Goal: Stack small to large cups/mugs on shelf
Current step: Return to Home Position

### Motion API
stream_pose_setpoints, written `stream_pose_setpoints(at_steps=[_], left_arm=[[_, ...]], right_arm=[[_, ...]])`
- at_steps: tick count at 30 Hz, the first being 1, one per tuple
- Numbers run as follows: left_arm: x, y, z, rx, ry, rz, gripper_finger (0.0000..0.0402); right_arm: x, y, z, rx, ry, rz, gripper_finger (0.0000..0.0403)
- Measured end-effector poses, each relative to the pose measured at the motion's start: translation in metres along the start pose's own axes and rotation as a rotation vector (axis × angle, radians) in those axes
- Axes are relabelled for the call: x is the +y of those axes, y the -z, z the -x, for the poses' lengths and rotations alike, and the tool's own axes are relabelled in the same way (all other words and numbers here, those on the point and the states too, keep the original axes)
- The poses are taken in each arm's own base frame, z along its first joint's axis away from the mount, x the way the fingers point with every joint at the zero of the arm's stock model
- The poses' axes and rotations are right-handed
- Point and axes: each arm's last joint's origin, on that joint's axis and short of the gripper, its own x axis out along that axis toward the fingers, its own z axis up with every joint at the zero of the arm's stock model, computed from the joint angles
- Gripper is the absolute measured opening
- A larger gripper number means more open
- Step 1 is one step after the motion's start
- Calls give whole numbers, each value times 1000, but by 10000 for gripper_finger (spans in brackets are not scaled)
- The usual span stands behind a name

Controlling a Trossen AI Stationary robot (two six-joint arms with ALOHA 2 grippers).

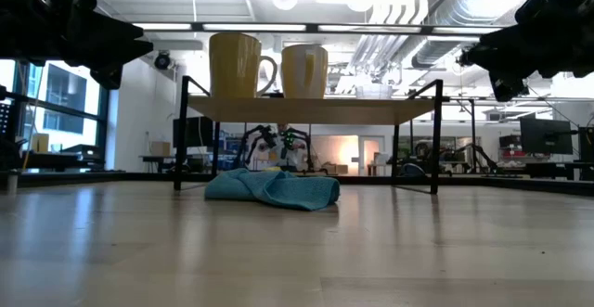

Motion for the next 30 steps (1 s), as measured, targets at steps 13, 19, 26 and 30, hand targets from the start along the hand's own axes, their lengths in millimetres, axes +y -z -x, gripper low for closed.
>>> stream_pose_setpoints(at_steps=[13, 19, 26, 30], left_arm=[[0, 0, 0, 0, 0, 0, 138], [0, 0, 0, 0, 0, 0, 138], [0, 0, 0, 0, 0, 0, 138], [0, 0, 0, 0, 0, 0, 138]], right_arm=[[0, 1, 0, 12, -5, 189, 133], [0, 0, 0, 12, -3, 276, 133], [0, 0, 0, 12, 1, 253, 133], [0, 0, 0, 12, 1, 252, 133]])
